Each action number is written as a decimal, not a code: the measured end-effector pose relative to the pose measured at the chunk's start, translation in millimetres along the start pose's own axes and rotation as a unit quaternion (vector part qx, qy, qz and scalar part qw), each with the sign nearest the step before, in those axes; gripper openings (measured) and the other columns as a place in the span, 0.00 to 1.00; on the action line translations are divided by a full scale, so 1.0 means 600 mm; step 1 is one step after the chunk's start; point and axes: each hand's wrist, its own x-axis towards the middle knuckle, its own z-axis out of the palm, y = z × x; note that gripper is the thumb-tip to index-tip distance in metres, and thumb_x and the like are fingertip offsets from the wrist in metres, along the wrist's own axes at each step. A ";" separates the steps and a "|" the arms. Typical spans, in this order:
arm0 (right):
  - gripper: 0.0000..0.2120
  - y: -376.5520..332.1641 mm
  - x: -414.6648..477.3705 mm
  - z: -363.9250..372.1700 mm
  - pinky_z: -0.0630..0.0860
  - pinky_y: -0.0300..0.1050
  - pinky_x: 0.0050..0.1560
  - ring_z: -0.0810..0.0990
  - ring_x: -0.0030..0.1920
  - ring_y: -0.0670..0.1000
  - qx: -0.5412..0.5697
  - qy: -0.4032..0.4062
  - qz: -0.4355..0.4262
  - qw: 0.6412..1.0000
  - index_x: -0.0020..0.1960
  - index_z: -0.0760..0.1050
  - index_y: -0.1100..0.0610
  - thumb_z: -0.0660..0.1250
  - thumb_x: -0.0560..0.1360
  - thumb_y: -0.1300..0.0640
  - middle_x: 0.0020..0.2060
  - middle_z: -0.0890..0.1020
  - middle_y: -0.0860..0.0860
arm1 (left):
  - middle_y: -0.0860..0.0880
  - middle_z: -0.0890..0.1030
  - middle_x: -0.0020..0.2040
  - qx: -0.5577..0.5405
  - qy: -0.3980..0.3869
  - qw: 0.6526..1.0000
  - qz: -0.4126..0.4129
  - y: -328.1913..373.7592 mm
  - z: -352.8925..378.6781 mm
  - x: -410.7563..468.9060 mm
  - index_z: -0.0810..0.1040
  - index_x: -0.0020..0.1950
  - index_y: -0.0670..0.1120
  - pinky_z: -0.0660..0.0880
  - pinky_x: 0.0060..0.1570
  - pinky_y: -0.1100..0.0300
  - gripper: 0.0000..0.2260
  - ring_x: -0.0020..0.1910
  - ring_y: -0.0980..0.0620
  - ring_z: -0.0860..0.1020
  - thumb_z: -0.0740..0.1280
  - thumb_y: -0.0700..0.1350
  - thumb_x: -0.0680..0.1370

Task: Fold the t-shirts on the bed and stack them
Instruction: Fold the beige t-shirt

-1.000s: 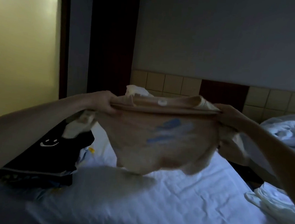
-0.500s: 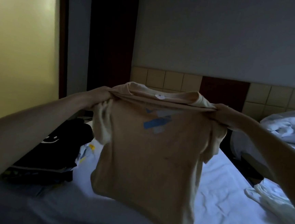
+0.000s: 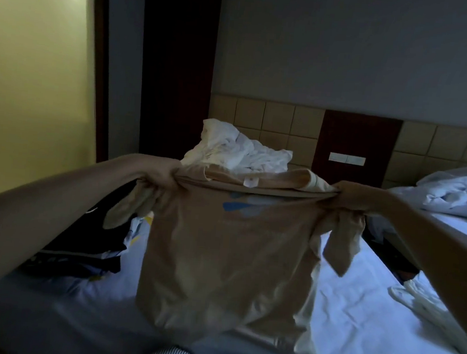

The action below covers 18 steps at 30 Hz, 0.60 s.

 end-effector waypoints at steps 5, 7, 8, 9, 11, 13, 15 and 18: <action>0.06 0.021 -0.010 0.019 0.79 0.36 0.37 0.82 0.40 0.46 0.170 -0.053 0.047 0.983 0.52 0.76 0.60 0.63 0.77 0.61 0.45 0.83 0.54 | 0.52 0.84 0.46 -0.253 -0.055 0.966 0.025 -0.009 0.024 -0.013 0.80 0.51 0.48 0.76 0.42 0.69 0.19 0.46 0.57 0.82 0.75 0.57 0.66; 0.05 0.026 -0.011 0.028 0.78 0.37 0.35 0.83 0.38 0.46 0.194 -0.083 0.051 0.976 0.51 0.76 0.60 0.62 0.77 0.62 0.39 0.84 0.52 | 0.47 0.83 0.52 -0.304 -0.097 0.948 0.002 -0.018 0.036 -0.008 0.78 0.57 0.45 0.78 0.44 0.65 0.38 0.49 0.54 0.82 0.80 0.63 0.53; 0.04 0.028 -0.009 0.034 0.79 0.37 0.34 0.83 0.36 0.47 0.177 -0.100 0.055 0.978 0.48 0.76 0.61 0.63 0.76 0.64 0.36 0.85 0.52 | 0.45 0.82 0.54 -0.313 -0.119 0.942 -0.008 -0.023 0.042 -0.003 0.77 0.59 0.44 0.78 0.46 0.63 0.43 0.51 0.52 0.82 0.81 0.62 0.49; 0.04 0.029 -0.007 0.040 0.79 0.38 0.35 0.83 0.36 0.47 0.140 -0.114 0.062 0.982 0.47 0.77 0.61 0.65 0.75 0.66 0.36 0.84 0.53 | 0.44 0.81 0.56 -0.308 -0.139 0.941 -0.023 -0.024 0.047 0.003 0.76 0.61 0.44 0.79 0.48 0.61 0.46 0.53 0.50 0.81 0.82 0.61 0.48; 0.07 0.038 0.008 0.051 0.81 0.42 0.41 0.83 0.41 0.50 0.065 -0.120 0.073 0.988 0.51 0.77 0.62 0.68 0.73 0.67 0.42 0.84 0.56 | 0.42 0.80 0.58 -0.264 -0.171 0.948 -0.044 -0.027 0.057 0.019 0.75 0.62 0.42 0.78 0.54 0.57 0.47 0.55 0.47 0.80 0.83 0.59 0.48; 0.13 0.055 0.032 0.063 0.80 0.44 0.48 0.81 0.48 0.53 0.034 -0.109 0.069 0.991 0.56 0.77 0.61 0.70 0.72 0.65 0.49 0.82 0.57 | 0.42 0.81 0.57 -0.234 -0.166 0.957 -0.047 -0.033 0.068 0.044 0.77 0.61 0.40 0.79 0.52 0.59 0.38 0.54 0.47 0.81 0.81 0.56 0.56; 0.15 0.074 0.066 0.075 0.78 0.45 0.52 0.80 0.50 0.54 -0.001 -0.067 0.058 0.996 0.57 0.77 0.61 0.72 0.71 0.61 0.50 0.81 0.57 | 0.43 0.82 0.55 -0.207 -0.125 0.969 -0.047 -0.041 0.076 0.078 0.79 0.59 0.40 0.78 0.52 0.61 0.25 0.52 0.48 0.81 0.77 0.50 0.66; 0.16 0.092 0.146 0.083 0.73 0.46 0.52 0.77 0.49 0.54 -0.121 0.019 0.025 0.992 0.57 0.76 0.62 0.72 0.71 0.57 0.51 0.80 0.56 | 0.46 0.83 0.53 -0.130 -0.057 0.989 -0.043 -0.059 0.070 0.149 0.81 0.56 0.45 0.76 0.56 0.56 0.15 0.52 0.49 0.81 0.74 0.47 0.72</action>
